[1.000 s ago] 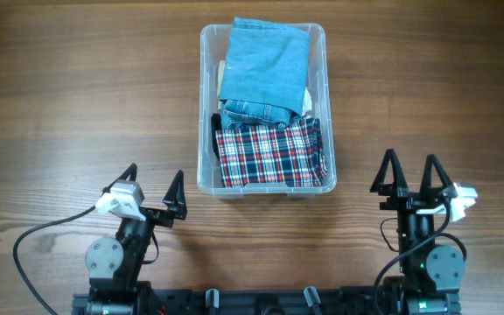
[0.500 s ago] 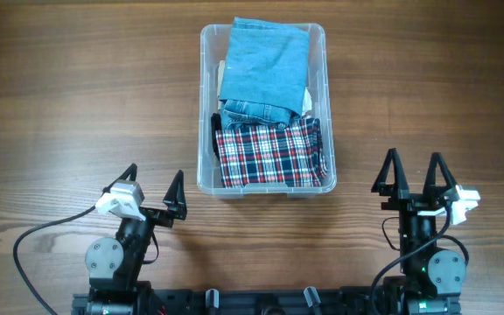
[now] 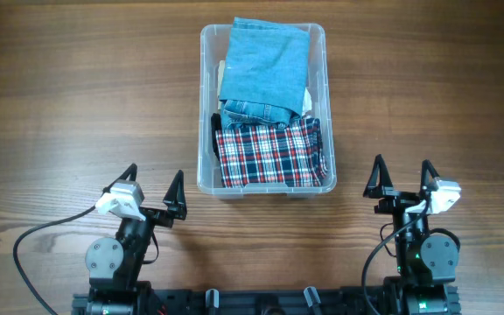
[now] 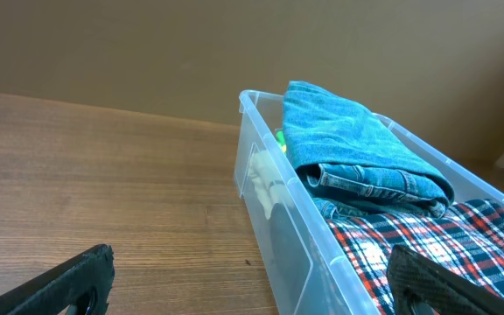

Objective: Pack container

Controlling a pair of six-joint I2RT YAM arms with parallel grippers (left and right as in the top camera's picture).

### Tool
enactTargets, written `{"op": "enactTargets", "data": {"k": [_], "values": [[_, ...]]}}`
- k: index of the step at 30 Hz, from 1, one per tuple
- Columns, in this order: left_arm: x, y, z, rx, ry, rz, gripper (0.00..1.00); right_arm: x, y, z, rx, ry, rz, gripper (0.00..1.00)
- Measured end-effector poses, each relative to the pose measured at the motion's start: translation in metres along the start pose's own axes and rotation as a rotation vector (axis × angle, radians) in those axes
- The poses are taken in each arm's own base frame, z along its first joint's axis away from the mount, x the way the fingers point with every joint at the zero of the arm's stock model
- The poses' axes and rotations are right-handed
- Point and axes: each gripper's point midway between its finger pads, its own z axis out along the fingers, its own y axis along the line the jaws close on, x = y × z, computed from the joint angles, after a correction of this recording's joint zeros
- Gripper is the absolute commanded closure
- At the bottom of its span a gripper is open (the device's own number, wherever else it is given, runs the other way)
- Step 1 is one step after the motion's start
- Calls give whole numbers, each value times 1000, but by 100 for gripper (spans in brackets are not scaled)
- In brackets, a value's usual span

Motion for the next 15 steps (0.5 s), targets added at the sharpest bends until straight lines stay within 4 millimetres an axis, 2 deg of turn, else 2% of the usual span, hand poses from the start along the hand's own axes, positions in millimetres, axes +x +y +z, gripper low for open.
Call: {"op": "enactTargets", "data": {"k": [6,15], "values": [[0,0,0,0,0,0,0,1,0,0,-3,5,-73,0],[0,0,0,0,0,0,0,1,1,0,-7,5,-95,0]]}}
